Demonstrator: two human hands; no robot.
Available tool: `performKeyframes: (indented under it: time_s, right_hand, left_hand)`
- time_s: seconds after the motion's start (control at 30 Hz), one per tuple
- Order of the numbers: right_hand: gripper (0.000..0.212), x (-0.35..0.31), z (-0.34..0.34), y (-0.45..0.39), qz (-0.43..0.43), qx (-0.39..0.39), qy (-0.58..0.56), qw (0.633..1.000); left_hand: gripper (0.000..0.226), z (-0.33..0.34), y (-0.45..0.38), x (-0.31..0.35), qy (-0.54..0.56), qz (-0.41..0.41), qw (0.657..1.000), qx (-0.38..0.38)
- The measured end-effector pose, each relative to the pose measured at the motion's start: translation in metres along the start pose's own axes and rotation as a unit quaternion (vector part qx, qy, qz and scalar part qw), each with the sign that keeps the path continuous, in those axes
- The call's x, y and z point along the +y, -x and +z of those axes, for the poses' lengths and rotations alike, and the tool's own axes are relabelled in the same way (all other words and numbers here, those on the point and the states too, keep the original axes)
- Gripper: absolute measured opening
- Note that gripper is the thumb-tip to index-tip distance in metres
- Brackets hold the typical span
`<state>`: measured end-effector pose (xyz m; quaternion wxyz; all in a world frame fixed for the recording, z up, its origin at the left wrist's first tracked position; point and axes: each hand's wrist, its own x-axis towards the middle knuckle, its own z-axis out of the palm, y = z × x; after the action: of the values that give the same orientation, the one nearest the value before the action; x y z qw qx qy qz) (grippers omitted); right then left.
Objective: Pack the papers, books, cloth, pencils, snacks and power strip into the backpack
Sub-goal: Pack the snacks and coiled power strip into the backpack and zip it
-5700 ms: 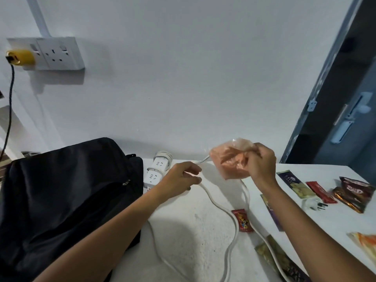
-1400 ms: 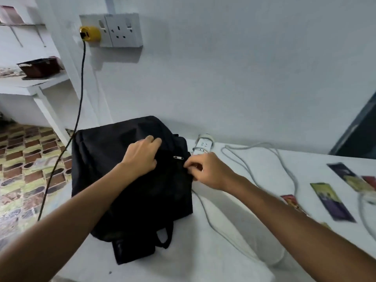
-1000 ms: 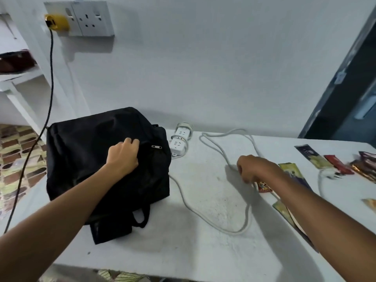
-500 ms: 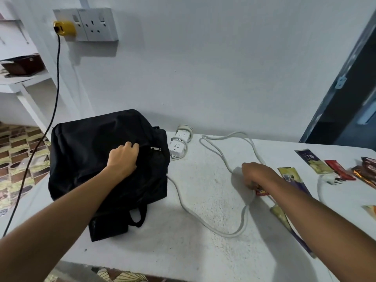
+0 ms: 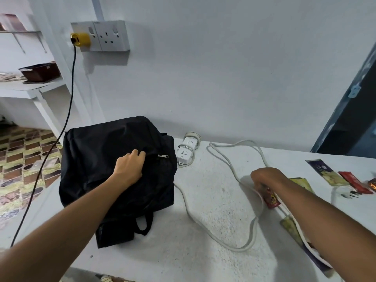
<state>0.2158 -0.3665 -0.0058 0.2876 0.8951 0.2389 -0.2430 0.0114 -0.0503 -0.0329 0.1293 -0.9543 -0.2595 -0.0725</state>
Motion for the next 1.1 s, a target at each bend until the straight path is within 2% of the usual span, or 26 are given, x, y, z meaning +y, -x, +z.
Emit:
performKeyframes:
  time_s: [0.13, 0.23, 0.37, 0.47, 0.57, 0.63, 0.73, 0.8, 0.87, 0.97, 1.1]
  right_hand:
    - [0.028, -0.001, -0.017, 0.0, 0.02, 0.048, -0.018, 0.998]
    - [0.015, -0.011, -0.036, 0.008, 0.003, 0.183, -0.043, 0.982]
    - [0.027, -0.049, -0.062, 0.021, -0.066, 0.343, -0.1, 0.932]
    - [0.021, -0.091, -0.078, 0.034, -0.177, 0.41, -0.185, 0.876]
    - [0.007, -0.133, -0.09, 0.056, -0.329, 0.458, -0.273, 0.78]
    - [0.006, -0.159, -0.092, 0.068, -0.408, 0.46, -0.306, 0.727]
    - [0.018, -0.2, -0.09, 0.072, -0.482, 0.478, -0.292, 0.674]
    - [0.025, -0.222, -0.087, 0.063, -0.489, 0.487, -0.28, 0.667]
    - [0.027, -0.241, -0.088, 0.055, -0.475, 0.483, -0.289, 0.676]
    - [0.028, -0.264, -0.096, 0.054, -0.454, 0.503, -0.306, 0.669]
    - [0.024, -0.288, -0.116, 0.057, -0.463, 0.51, -0.316, 0.653]
  left_hand:
    - [0.034, -0.002, 0.001, -0.002, 0.012, 0.0, 1.0, -0.013]
    - [0.043, -0.002, 0.002, -0.007, 0.018, -0.009, 0.999, -0.025]
    - [0.051, -0.007, 0.01, -0.014, -0.002, -0.049, 0.997, -0.051]
    - [0.044, -0.019, 0.013, -0.021, -0.034, -0.079, 0.994, -0.066]
    - [0.029, -0.042, 0.009, -0.034, -0.046, -0.084, 0.994, -0.049]
    - [0.019, -0.059, 0.003, -0.049, 0.04, -0.097, 0.994, -0.033]
    - [0.017, -0.08, -0.003, -0.074, 0.182, -0.097, 0.979, 0.0]
    - [0.02, -0.092, -0.005, -0.085, 0.245, -0.084, 0.965, 0.038]
    - [0.023, -0.104, -0.006, -0.091, 0.288, -0.066, 0.952, 0.076]
    - [0.024, -0.121, -0.008, -0.095, 0.303, -0.04, 0.942, 0.14]
    - [0.023, -0.126, -0.005, -0.098, 0.318, -0.022, 0.935, 0.157]
